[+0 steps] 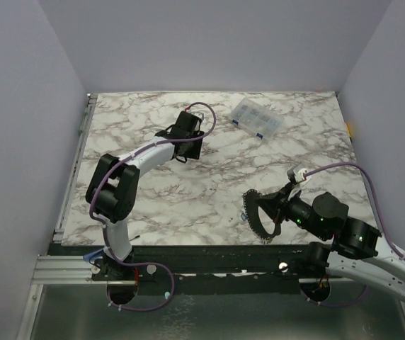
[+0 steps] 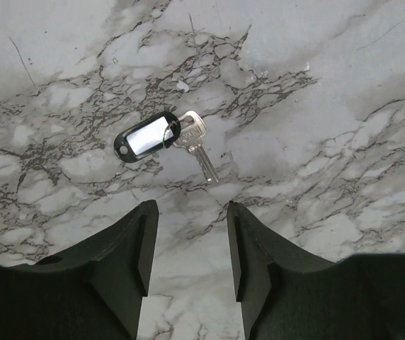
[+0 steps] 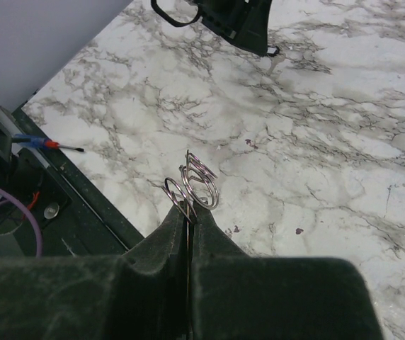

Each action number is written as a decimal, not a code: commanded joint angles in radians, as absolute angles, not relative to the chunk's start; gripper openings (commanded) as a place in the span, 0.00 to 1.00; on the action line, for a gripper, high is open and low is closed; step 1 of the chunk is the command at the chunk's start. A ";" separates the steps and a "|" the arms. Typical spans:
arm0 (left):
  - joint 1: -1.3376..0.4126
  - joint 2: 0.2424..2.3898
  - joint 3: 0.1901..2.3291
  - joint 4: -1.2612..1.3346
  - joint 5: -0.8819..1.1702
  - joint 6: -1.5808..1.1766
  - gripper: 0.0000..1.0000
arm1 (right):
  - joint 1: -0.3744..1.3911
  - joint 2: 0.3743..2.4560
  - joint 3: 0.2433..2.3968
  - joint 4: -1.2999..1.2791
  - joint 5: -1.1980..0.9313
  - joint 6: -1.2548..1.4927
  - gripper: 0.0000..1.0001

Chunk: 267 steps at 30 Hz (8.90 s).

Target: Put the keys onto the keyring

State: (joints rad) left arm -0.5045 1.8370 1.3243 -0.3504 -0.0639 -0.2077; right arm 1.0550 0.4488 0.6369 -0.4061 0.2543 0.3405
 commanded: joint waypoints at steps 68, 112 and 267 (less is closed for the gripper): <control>-0.473 1.446 1.118 -0.208 0.284 0.184 0.00 | 1.060 0.514 0.701 -0.364 0.080 0.335 0.01; -0.642 0.879 0.920 -0.396 0.720 0.806 0.00 | 0.727 1.049 1.116 -0.662 -0.728 0.216 0.01; -0.971 1.094 1.065 -0.613 0.420 0.840 0.00 | 0.742 1.362 1.102 -0.718 -0.866 0.340 0.01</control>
